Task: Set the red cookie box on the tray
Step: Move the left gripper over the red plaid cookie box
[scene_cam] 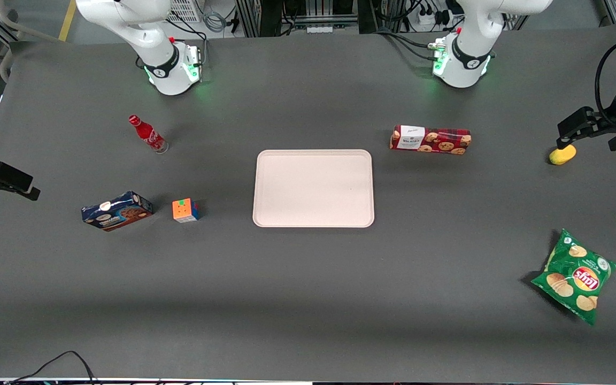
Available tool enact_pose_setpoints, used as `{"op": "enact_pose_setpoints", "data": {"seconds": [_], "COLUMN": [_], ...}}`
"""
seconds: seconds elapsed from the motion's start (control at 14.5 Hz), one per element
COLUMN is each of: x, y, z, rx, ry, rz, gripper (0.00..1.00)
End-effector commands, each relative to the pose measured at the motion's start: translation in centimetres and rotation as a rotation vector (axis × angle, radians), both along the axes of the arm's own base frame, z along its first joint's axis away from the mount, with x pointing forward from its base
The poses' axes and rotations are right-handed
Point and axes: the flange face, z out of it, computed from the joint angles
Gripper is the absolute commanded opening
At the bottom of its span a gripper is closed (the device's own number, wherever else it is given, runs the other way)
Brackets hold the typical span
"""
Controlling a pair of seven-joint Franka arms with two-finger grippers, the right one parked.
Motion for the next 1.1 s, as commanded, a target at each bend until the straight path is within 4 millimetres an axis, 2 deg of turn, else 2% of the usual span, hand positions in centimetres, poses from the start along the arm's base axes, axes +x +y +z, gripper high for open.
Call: {"op": "enact_pose_setpoints", "data": {"seconds": [0.0, 0.21, 0.34, 0.48, 0.69, 0.83, 0.9, 1.03], "x": [0.4, 1.2, 0.9, -0.2, -0.1, -1.1, -1.8, -3.2], "y": [0.1, 0.1, -0.4, -2.0, -2.8, -3.3, -4.1, -7.2], "z": [0.4, -0.1, -0.8, -2.5, -6.4, -9.5, -10.4, -11.5], "rx": [-0.007, -0.004, -0.007, -0.009, -0.035, -0.052, -0.045, 0.019], "ry": [-0.007, -0.013, 0.022, 0.143, 0.242, 0.302, 0.320, 0.338], "rz": [-0.007, -0.010, -0.029, -0.221, -0.627, -0.724, -0.769, -0.991], "gripper": [1.00, 1.00, 1.00, 1.00, 1.00, 1.00, 1.00, 1.00]}}
